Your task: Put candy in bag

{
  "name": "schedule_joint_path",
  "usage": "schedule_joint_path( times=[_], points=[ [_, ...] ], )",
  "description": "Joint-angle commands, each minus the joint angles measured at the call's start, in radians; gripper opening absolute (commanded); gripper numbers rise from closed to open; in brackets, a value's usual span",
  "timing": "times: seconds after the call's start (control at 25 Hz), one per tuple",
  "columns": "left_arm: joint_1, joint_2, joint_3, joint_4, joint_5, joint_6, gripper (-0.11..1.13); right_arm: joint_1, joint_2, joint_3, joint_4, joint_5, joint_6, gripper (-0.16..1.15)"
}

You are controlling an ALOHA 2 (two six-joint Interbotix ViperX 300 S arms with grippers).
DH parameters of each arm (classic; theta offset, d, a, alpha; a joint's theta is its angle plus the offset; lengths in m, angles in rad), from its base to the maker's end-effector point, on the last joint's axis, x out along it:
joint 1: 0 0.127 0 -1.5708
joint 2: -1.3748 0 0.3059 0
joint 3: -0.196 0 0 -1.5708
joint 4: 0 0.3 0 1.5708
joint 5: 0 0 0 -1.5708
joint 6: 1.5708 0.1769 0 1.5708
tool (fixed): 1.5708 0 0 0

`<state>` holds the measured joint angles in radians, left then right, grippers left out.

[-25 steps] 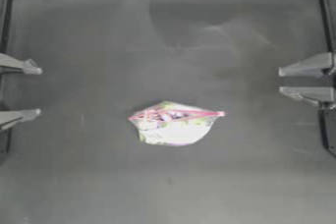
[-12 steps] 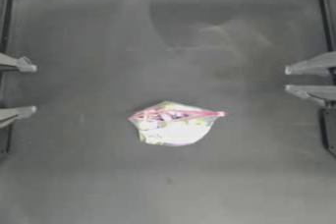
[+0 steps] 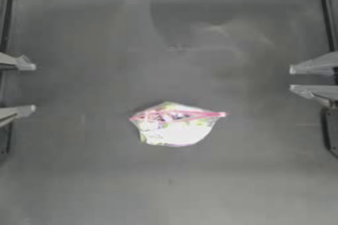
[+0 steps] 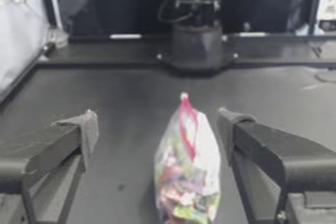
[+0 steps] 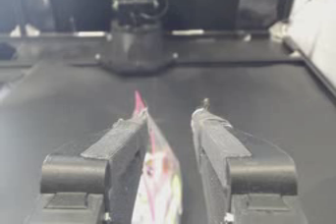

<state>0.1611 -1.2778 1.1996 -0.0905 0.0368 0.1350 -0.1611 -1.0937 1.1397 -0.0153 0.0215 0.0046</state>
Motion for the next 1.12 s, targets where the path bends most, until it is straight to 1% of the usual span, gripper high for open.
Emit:
schedule_joint_path(
  times=[0.04, 0.36, 0.6, 0.88, 1.12],
  points=[
    [0.002, 0.000, -0.011, -0.002, -0.014, 0.000, 1.01, 0.000, 0.003, -0.009, 0.003, -0.012, 0.000, 0.73],
    [0.002, -0.006, 0.008, -0.003, -0.046, -0.002, 1.01, 0.000, 0.000, 0.009, 0.006, -0.046, 0.002, 0.73],
    [0.002, -0.037, 0.037, -0.005, -0.071, -0.008, 1.01, 0.000, -0.034, 0.041, 0.026, -0.084, 0.002, 0.73],
    [0.002, -0.080, 0.095, -0.040, -0.133, -0.008, 1.01, 0.000, -0.055, 0.066, 0.032, -0.127, 0.002, 0.73],
    [0.002, -0.097, 0.112, -0.046, -0.140, -0.008, 1.01, 0.000, -0.055, 0.086, 0.037, -0.167, 0.003, 0.73]
  ],
)
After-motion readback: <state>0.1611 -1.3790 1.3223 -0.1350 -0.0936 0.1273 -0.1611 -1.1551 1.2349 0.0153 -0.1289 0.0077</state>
